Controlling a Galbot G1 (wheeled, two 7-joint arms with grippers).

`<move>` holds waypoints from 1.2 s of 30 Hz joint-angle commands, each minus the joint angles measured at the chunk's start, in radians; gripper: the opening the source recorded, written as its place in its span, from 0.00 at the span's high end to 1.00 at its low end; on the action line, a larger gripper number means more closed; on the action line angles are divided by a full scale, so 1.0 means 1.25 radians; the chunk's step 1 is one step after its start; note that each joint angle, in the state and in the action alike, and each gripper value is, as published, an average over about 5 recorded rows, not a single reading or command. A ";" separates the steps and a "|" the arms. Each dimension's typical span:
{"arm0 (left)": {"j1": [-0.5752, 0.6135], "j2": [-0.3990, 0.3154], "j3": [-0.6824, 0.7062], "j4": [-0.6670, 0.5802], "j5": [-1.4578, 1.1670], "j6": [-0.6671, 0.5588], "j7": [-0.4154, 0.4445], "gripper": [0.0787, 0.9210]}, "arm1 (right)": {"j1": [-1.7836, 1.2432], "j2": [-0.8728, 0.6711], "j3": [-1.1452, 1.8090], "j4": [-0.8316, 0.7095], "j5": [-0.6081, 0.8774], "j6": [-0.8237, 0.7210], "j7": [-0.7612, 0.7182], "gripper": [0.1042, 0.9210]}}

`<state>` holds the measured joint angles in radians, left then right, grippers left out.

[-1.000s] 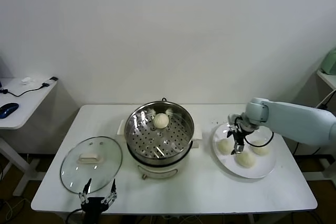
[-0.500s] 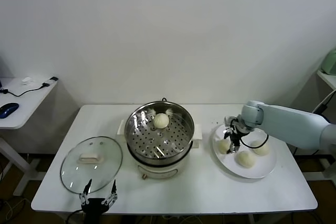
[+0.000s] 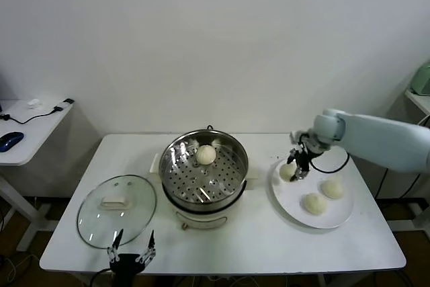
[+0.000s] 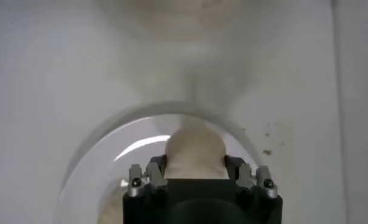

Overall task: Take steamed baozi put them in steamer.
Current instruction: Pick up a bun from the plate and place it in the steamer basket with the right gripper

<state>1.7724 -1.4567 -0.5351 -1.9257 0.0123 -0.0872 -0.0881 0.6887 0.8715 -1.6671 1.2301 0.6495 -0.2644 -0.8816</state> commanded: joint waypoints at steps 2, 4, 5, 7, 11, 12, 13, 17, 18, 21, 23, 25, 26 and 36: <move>0.000 0.001 0.013 -0.010 0.003 0.002 0.000 0.12 | 0.374 0.104 -0.125 0.162 0.288 -0.043 -0.009 0.34; 0.000 0.001 0.018 -0.015 0.004 0.004 0.000 0.12 | 0.386 0.149 -0.103 0.190 0.335 -0.066 0.015 0.34; 0.000 0.001 0.019 -0.017 0.004 0.004 -0.001 0.12 | 0.383 0.174 -0.091 0.200 0.354 -0.078 0.030 0.34; 0.000 0.000 0.023 -0.021 0.005 0.004 -0.001 0.12 | 0.365 0.225 -0.067 0.215 0.384 -0.099 0.059 0.34; -0.001 0.000 0.025 -0.029 0.005 0.005 -0.002 0.12 | 0.292 0.321 -0.029 0.219 0.414 -0.138 0.111 0.34; 0.000 -0.001 0.025 -0.031 0.005 0.006 -0.002 0.12 | 0.271 0.339 -0.024 0.216 0.416 -0.145 0.122 0.34; 0.000 -0.001 0.024 -0.033 0.005 0.006 -0.002 0.12 | 0.251 0.354 -0.020 0.209 0.415 -0.151 0.132 0.34; 0.001 -0.001 0.021 -0.036 0.004 0.008 -0.002 0.12 | 0.173 0.414 -0.012 0.156 0.401 -0.168 0.163 0.34; 0.001 -0.001 0.020 -0.036 0.004 0.008 -0.001 0.12 | 0.156 0.429 -0.009 0.139 0.395 -0.171 0.169 0.34; 0.000 0.000 0.019 -0.035 0.004 0.008 -0.001 0.12 | 0.111 0.467 -0.004 0.088 0.374 -0.177 0.182 0.34; 0.000 0.000 0.020 -0.034 0.004 0.009 -0.001 0.12 | 0.082 0.487 -0.004 0.053 0.355 -0.181 0.192 0.34; -0.002 0.000 0.020 -0.033 0.004 0.009 -0.001 0.12 | 0.056 0.502 -0.004 0.020 0.337 -0.184 0.201 0.34; -0.002 -0.001 0.020 -0.033 0.004 0.010 -0.001 0.12 | 0.042 0.508 -0.003 0.004 0.329 -0.185 0.205 0.34; -0.003 -0.001 0.020 -0.030 0.002 0.009 -0.001 0.12 | -0.056 0.539 0.024 -0.085 0.292 -0.187 0.223 0.34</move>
<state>1.7684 -1.4583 -0.5100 -1.9643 0.0156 -0.0760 -0.0898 0.7361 1.4666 -1.6554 1.2303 1.0372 -0.4824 -0.6392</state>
